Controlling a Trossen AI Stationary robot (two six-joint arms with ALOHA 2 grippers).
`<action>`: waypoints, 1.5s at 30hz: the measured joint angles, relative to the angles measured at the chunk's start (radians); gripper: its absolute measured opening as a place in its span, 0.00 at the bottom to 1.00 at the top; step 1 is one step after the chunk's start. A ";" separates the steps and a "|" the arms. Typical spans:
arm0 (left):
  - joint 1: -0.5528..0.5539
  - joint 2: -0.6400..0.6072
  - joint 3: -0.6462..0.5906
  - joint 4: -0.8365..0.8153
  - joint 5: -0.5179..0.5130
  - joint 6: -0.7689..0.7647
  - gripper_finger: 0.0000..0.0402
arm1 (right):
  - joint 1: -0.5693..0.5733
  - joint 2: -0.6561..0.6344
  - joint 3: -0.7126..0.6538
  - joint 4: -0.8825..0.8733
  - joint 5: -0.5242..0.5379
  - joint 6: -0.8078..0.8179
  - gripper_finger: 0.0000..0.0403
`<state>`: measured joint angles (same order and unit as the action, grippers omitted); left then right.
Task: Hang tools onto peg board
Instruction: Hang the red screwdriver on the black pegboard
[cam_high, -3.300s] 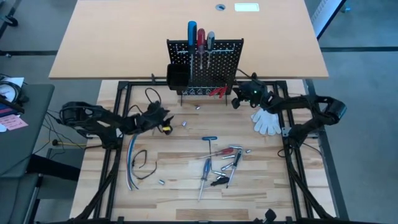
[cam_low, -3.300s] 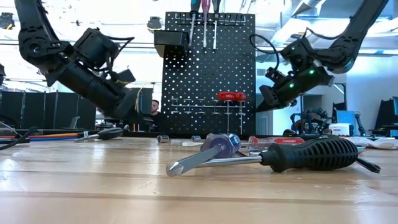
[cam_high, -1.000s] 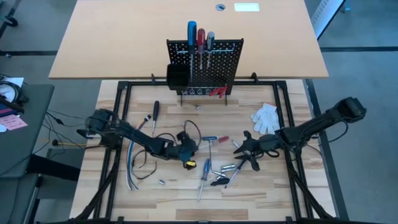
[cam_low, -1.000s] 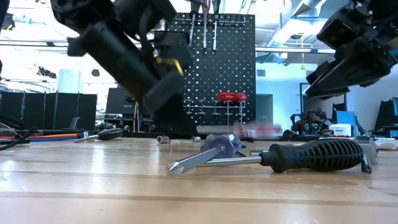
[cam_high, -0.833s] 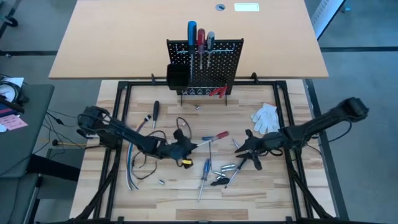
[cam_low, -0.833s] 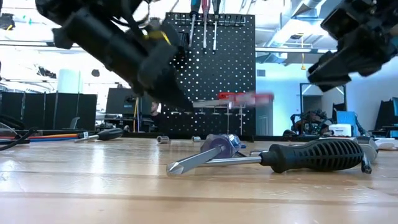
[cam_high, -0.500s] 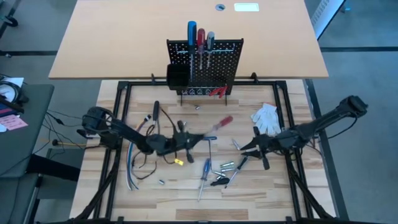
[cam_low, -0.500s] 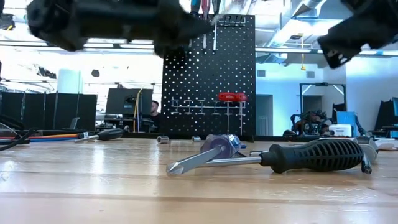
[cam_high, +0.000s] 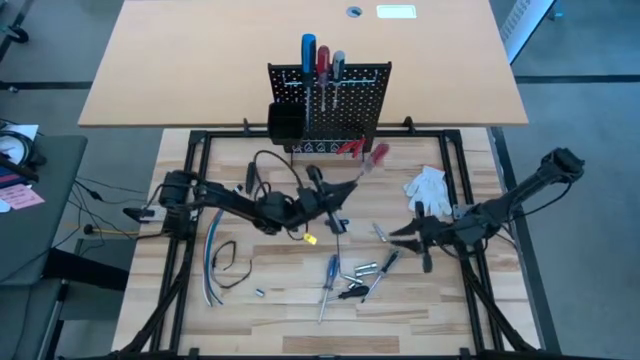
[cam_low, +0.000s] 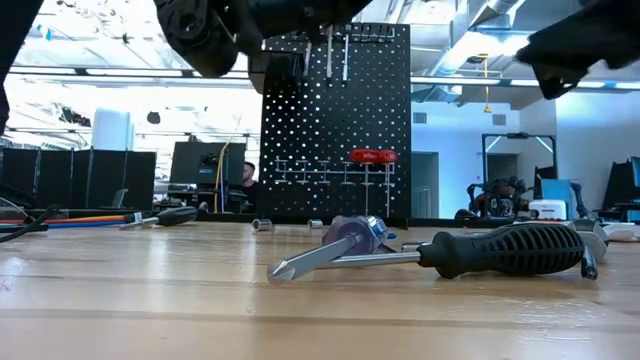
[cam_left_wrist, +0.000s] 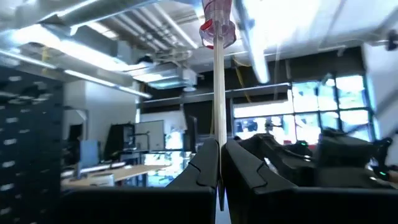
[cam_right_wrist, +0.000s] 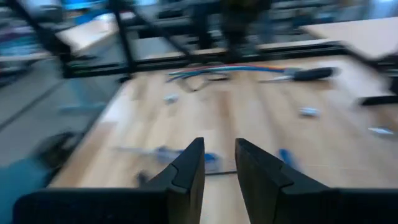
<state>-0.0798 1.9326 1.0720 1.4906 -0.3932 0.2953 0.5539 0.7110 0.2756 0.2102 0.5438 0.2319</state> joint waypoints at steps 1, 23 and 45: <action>-0.006 0.004 0.002 0.000 0.000 0.006 0.00 | -0.007 0.013 0.000 0.036 0.023 -0.025 0.24; -0.043 0.013 -0.009 -0.036 -0.011 0.034 0.00 | -0.230 0.049 0.487 0.002 -0.024 -0.483 0.72; -0.043 0.013 -0.009 -0.033 -0.010 0.036 0.00 | -0.377 0.257 0.799 -0.186 -0.188 -0.350 0.30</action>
<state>-0.1230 1.9461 1.0626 1.4577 -0.4032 0.3313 0.1774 0.9679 1.0750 0.0244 0.3561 -0.1177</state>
